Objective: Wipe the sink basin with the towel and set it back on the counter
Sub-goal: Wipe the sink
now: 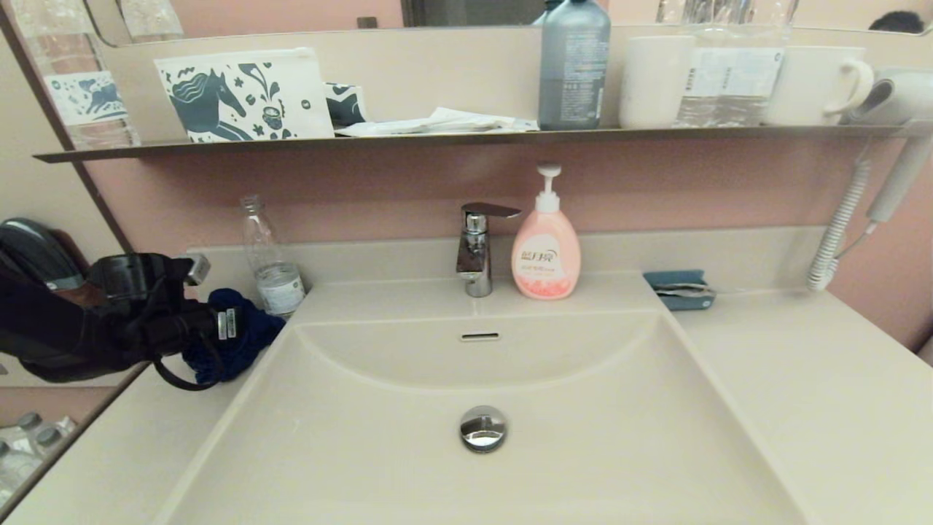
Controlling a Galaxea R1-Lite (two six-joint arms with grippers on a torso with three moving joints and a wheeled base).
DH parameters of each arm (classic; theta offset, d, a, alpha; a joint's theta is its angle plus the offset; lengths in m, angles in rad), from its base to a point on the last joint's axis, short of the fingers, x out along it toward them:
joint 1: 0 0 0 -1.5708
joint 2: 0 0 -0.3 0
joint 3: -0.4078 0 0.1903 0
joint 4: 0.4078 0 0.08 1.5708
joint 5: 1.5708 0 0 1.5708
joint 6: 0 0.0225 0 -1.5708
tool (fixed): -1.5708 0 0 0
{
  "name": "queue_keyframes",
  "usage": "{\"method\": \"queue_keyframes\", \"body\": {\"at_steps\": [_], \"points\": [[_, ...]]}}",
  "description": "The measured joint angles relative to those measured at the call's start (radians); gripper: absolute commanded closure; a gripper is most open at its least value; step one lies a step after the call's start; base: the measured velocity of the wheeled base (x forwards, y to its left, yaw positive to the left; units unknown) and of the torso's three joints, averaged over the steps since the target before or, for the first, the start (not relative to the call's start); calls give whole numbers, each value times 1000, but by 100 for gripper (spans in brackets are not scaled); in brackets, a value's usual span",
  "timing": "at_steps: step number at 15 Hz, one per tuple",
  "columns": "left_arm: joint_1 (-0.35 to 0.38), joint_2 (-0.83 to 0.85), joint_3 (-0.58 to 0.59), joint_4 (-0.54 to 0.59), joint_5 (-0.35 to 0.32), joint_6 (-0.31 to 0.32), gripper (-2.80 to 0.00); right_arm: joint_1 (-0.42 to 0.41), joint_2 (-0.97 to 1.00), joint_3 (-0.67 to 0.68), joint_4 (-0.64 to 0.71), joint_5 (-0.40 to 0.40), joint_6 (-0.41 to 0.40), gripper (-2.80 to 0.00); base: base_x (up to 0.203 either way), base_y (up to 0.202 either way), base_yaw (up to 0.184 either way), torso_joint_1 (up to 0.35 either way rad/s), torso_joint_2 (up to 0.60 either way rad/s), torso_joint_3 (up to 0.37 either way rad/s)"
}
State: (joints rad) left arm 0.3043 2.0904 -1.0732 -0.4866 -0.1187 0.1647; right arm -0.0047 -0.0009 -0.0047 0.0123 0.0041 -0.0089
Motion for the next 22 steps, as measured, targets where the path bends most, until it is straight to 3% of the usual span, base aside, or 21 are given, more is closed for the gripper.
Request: {"method": "queue_keyframes", "body": {"at_steps": [6,13,15,18,22], "points": [[0,34,42,-6,0,13,0,0,0,0,0,0,0,0,0,0,0,0,0,0],[26,-52,234,-4,-8,65,0,0,0,0,0,0,0,0,0,0,0,0,0,0],[46,-99,306,0,-19,113,0,0,0,0,0,0,0,0,0,0,0,0,0,0],[102,-182,405,47,-88,199,0,0,0,0,0,0,0,0,0,0,0,0,0,0],[169,-324,514,161,-134,256,0,0,0,0,0,0,0,0,0,0,0,0,0,0]]}}
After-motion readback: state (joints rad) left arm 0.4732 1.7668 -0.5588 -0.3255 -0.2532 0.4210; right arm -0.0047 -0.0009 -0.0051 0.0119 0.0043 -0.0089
